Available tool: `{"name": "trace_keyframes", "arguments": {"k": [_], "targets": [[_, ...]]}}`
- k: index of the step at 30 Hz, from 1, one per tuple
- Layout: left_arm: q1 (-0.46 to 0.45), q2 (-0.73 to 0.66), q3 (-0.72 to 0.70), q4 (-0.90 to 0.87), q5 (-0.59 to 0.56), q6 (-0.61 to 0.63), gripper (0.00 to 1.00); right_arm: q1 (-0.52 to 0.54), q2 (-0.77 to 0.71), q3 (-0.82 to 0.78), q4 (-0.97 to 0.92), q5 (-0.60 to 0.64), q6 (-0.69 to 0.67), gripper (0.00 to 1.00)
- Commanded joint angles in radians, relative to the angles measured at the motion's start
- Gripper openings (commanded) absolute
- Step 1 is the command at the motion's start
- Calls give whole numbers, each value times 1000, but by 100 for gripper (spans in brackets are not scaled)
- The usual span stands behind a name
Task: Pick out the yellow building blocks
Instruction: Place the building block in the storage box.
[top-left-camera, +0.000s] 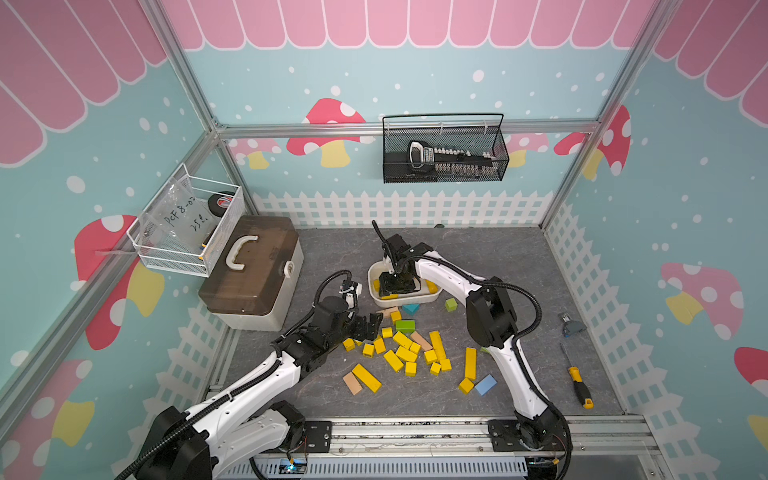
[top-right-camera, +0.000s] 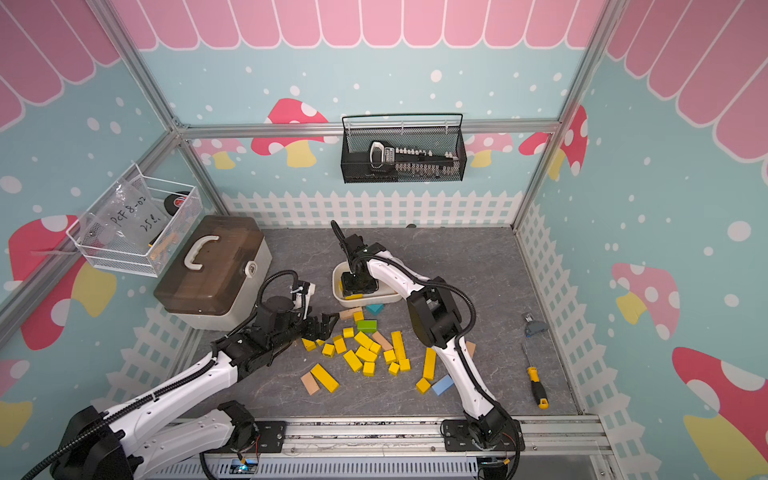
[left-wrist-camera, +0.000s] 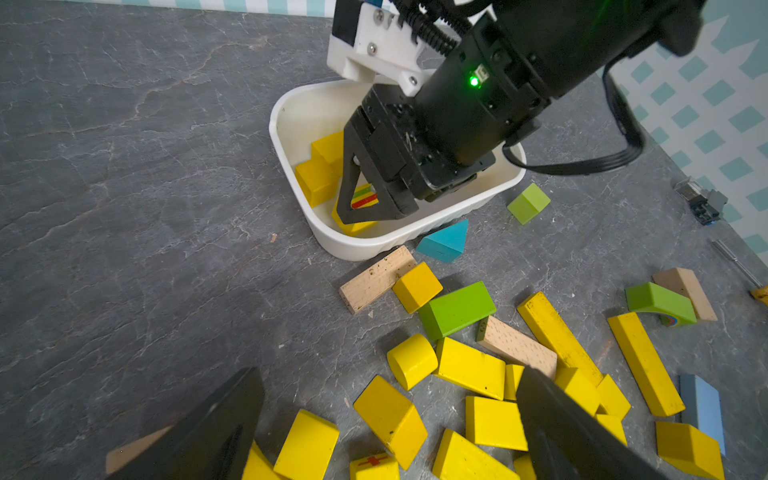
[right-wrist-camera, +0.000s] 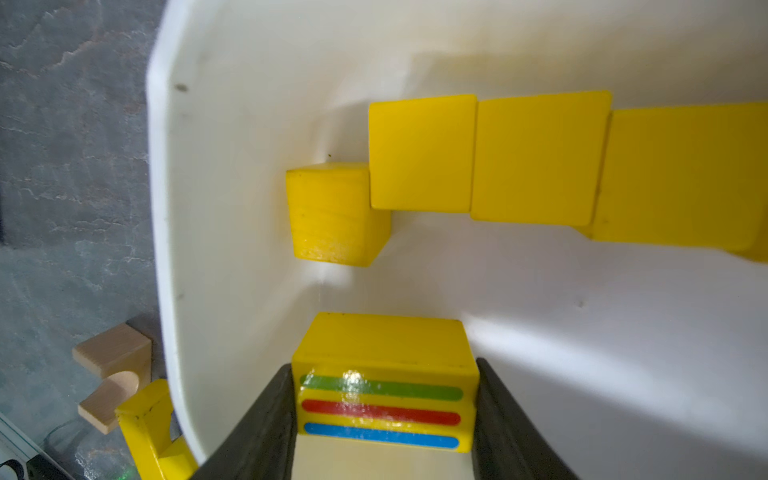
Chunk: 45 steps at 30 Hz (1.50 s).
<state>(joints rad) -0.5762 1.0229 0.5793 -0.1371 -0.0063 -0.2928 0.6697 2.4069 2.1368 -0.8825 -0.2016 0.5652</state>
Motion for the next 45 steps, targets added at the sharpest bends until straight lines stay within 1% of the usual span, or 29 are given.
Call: {"name": "trace_keyframes", "arguments": {"k": [1, 11, 22, 31, 34, 35, 38, 42, 45], "targets": [[7, 3, 31, 0, 9, -17, 100, 9, 40, 53, -26, 12, 7, 48], [10, 1, 30, 0, 12, -19, 100, 9, 101, 142, 0, 46, 51, 49], [12, 3, 30, 3, 15, -19, 100, 10, 112, 176, 10, 82, 68, 52], [13, 2, 30, 2, 16, -19, 100, 9, 95, 179, 46, 61, 76, 62], [15, 3, 30, 1, 17, -20, 100, 8, 83, 175, 47, 50, 74, 65], [15, 3, 31, 1, 15, -20, 100, 9, 76, 173, 46, 47, 72, 68], [15, 4, 32, 0, 15, -20, 100, 10, 54, 161, 49, 44, 63, 72], [17, 7, 34, -3, 15, -22, 100, 10, -5, 115, 58, 50, 50, 72], [18, 9, 34, -5, 14, -23, 100, 10, -93, 27, 90, 59, 39, 71]]}}
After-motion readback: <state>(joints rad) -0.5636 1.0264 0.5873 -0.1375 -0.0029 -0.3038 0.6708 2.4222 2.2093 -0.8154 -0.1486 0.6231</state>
